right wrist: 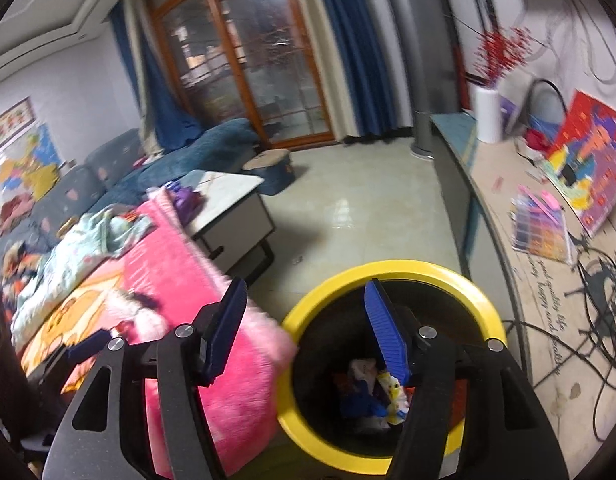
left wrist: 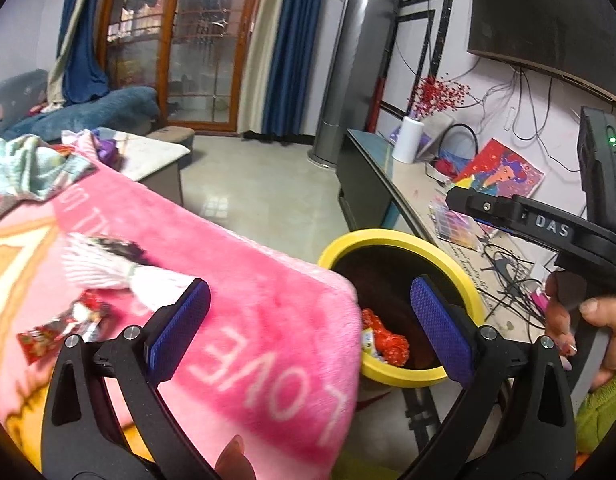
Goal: Collect trash
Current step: 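Move both tools back over the remaining trash on the blanket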
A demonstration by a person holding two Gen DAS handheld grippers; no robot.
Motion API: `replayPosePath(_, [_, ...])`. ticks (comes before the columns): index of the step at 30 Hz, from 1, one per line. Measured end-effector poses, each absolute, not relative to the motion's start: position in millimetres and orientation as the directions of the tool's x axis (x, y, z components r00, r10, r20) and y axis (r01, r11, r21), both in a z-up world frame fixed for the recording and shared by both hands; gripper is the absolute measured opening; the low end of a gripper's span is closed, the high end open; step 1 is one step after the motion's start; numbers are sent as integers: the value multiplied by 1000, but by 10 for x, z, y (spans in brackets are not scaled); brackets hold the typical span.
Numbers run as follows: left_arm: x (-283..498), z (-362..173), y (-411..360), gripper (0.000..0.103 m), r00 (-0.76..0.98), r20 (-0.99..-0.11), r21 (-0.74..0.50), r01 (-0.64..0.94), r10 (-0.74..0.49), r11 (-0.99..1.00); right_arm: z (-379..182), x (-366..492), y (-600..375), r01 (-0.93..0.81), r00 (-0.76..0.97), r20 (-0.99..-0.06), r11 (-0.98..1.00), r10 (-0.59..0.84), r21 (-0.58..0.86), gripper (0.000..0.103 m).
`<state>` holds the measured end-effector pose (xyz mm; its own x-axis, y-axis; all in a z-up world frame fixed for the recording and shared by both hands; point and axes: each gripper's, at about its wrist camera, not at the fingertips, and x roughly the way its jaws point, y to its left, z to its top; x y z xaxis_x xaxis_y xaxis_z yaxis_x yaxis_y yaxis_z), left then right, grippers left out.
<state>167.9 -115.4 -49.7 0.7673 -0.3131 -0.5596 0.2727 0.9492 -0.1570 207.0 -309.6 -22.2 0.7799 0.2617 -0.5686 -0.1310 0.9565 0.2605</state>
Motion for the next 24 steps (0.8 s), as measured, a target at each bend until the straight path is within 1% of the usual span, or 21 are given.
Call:
replayPosePath(8, [1525,-411,-793,92,816,-525,-140,198,-243,970,-104,1943,-2726,-226,782,-540,949,311,219,63])
replayPosePath(12, [1493,-376,-613,92,833,-516,-135,150,-199,979,-128,1931,-2515,-277,758,-553,938,346,207,63])
replayPosePath(24, [1395,-335,-50,92,862,-498,-166,17,-98,986,-189,1847,-2035,-377,714,-584,915,387,146,65])
